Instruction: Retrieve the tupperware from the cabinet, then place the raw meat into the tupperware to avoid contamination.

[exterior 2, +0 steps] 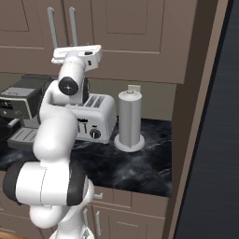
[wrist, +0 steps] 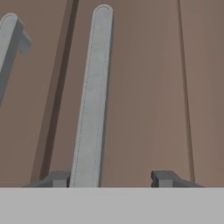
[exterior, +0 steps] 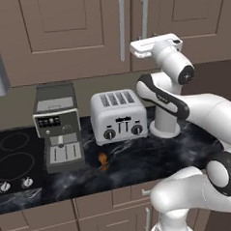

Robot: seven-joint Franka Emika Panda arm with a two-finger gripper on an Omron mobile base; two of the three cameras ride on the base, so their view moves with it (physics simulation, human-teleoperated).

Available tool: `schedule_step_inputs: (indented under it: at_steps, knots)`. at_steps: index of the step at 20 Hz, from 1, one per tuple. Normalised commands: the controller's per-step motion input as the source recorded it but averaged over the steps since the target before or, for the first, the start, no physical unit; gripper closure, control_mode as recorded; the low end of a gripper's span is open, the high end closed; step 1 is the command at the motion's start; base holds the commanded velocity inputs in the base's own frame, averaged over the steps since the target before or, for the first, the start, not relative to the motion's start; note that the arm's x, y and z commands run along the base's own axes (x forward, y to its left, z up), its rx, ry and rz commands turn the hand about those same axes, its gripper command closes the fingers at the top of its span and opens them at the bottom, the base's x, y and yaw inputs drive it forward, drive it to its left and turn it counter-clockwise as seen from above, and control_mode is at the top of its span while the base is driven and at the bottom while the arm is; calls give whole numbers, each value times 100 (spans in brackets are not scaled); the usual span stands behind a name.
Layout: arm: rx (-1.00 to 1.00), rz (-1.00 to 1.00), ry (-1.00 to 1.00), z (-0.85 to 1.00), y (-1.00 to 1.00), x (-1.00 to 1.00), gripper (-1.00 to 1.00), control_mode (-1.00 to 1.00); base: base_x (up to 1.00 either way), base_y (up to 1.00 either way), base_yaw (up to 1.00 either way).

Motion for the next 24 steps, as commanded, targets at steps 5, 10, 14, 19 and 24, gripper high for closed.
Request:
schedule_step_inputs:
  at_steps: [5, 10, 14, 19, 24]
  knots:
    - [0, -3, 0, 0, 21, 24, 100, -100, 0, 0, 0]
    - [-1, -6, 0, 0, 32, 11, 100, -100, 0, 0, 0]
    - [-2, -4, 2, 0, 41, 3, 100, -100, 0, 0, 0]
    - [-2, -1, 5, 0, 38, 0, 100, -100, 0, 0, 0]
    - [-2, 0, 10, 0, 21, 0, 100, -100, 0, 0, 0]
